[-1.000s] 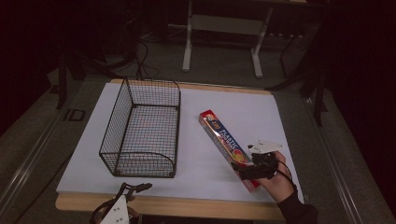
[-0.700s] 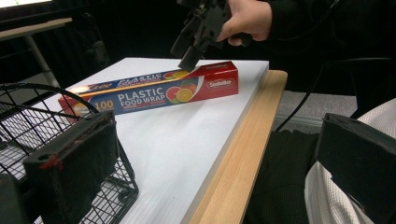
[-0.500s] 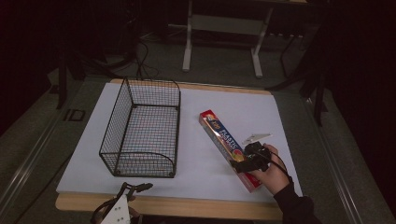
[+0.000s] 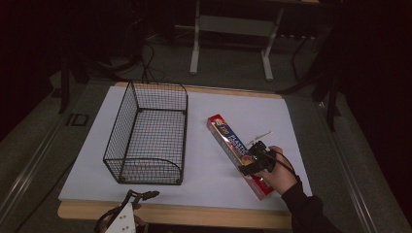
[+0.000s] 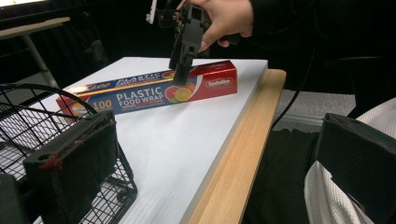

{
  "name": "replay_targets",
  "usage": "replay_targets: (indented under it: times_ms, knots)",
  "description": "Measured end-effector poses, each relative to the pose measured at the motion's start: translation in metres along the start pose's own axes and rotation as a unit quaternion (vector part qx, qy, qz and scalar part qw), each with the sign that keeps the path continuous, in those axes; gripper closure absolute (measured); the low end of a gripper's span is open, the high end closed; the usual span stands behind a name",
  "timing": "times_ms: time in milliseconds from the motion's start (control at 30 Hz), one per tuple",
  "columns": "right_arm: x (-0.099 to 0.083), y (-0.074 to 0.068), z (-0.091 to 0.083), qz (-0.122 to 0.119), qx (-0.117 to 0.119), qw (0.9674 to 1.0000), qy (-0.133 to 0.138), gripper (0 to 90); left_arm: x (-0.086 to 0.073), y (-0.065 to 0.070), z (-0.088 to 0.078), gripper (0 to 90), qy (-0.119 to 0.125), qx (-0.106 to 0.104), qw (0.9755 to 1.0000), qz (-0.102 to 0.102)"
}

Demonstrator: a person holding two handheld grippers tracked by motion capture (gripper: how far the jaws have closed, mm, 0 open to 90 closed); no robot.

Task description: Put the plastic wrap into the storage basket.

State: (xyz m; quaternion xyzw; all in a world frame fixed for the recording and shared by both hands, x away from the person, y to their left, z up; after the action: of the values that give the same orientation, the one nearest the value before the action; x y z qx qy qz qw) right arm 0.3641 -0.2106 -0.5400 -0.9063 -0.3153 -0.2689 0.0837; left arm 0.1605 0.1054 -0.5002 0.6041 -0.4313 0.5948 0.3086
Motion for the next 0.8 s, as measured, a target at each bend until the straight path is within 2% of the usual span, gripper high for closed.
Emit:
replay_targets:
  times_ms: [200,433,500,633,800]
  knots:
    - [0.002,0.000,0.005,0.008,0.006,0.9992,-0.039,18.0,0.000,0.000,0.000,0.0,-0.002,-0.001,1.0000,0.001]
    - [0.005,0.002,0.013,0.017,0.013,0.9978,-0.062,18.9,0.000,0.000,0.000,0.0,-0.001,-0.001,1.0000,0.002]
    - [0.006,0.003,0.014,0.017,0.012,0.9978,-0.063,22.9,0.000,0.000,0.000,0.0,-0.002,-0.001,1.0000,0.003]
    - [0.006,0.002,0.018,0.007,0.007,0.9965,-0.083,23.4,0.000,0.000,0.001,0.0,-0.002,-0.002,1.0000,0.002]
    - [0.009,0.004,0.023,0.010,0.008,0.9948,-0.101,24.1,0.000,0.001,0.001,0.0,-0.002,-0.003,1.0000,0.003]
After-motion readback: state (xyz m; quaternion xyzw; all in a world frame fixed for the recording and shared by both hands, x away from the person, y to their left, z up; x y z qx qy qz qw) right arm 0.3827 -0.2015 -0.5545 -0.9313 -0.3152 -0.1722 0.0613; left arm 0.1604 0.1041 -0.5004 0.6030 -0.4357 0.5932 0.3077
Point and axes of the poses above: each handheld gripper's, and its own axes: z roughly forward along the jaws, x roughly out of its top, y roughly to its right, the point moved 6 cm from there along z, roughly forward along the jaws, and after that the axes turned 9 degrees about y, right-handed, at the moved point
